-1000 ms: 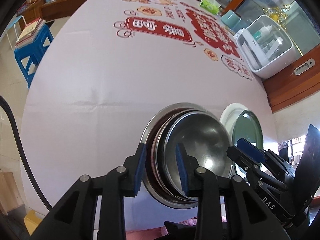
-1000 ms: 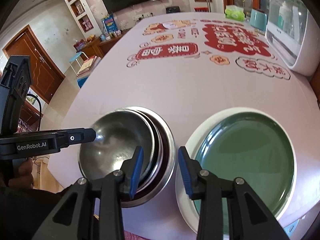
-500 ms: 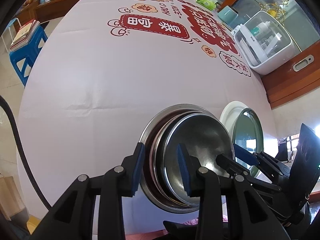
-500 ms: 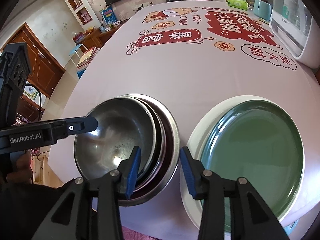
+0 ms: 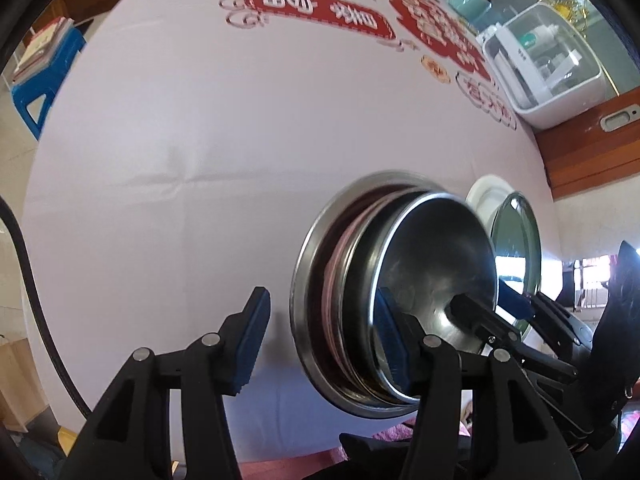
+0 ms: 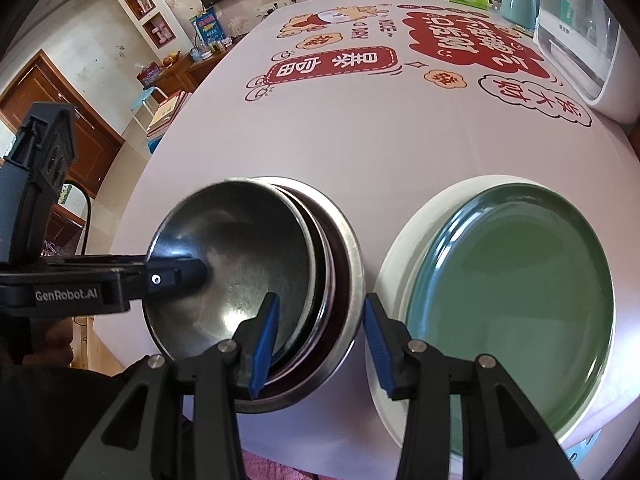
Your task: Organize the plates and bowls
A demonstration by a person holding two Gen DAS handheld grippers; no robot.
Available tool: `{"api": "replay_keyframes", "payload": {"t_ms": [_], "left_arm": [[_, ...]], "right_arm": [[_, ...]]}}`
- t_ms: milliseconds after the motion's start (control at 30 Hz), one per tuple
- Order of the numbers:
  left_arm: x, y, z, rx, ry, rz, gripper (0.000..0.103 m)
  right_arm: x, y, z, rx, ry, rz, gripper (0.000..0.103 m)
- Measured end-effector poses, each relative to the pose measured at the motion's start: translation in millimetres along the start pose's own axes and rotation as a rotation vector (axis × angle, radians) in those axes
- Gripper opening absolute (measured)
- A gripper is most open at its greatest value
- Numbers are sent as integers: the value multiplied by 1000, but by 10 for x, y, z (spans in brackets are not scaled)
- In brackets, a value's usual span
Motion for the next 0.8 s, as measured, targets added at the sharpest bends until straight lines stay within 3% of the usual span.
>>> {"api": "replay_keyframes", "payload": {"t_ms": [267,500,800], "left_arm": [[34,152,-14,-58,18,-50,46],[59,149,-43,-59,24,-70,40],[53,49,-116,-34,23,-57,39]], "right_arm": [[-35,29,-70,-21,-2,-7,43],[-41,26,-71,-8,1,-12,43],[-19,-51,-51,10,-11,13,38]]}}
Point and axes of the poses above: each gripper's, at about its wrist camera, not at the fingertips, and y roughly the way its jaws point, x to its right, z to its top, the point moved 1 cm from there along y, roughly the way its jaws point, and after that the axes turned 8 degrees about z, right-handed, at the moved point
